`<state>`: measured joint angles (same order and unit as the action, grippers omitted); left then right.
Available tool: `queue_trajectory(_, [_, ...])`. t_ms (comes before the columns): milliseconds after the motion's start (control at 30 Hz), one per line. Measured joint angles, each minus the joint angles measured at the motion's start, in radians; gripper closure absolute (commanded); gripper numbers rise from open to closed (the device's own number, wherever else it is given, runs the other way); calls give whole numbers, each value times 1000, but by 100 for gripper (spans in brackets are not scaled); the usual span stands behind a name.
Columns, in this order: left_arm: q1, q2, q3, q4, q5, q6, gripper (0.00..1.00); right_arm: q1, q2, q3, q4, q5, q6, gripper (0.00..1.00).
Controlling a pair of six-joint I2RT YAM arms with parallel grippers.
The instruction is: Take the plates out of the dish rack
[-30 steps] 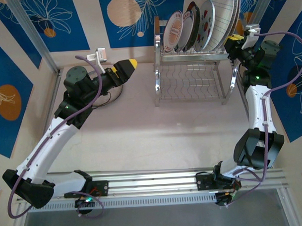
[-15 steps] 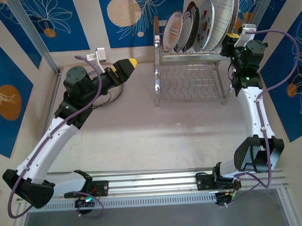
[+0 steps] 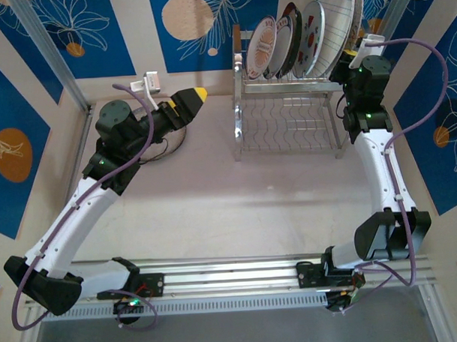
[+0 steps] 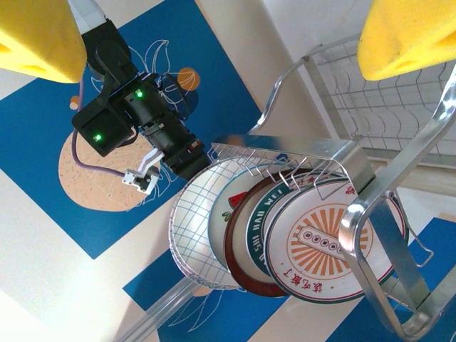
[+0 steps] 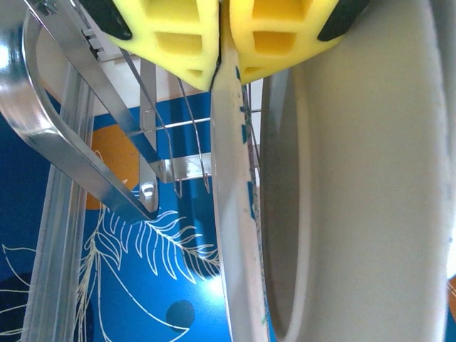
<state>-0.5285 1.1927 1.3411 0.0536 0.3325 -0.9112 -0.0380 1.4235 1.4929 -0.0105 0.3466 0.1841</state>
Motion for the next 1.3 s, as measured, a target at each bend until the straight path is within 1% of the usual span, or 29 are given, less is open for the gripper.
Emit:
queue_trajectory(367, [-1,6,0,28,0,-4,2,14,0,79,-111,64,-15,100])
queue_trajectory(567, [-18,40,7,72,17,-8,2,19,0,124,-165,95,-19,100])
queue_trajectory(767, [-51,83,89,76,31,8,2,19,-10,163,-217,120,-18,100])
queue_trajectory(1033, [-72,86,207,57,31,77,2,18,-31,217,-288,141,-18,100])
queue_trajectory(1300, [-80,90,224,47,31,103,2,16,-44,253,-340,159,-18,100])
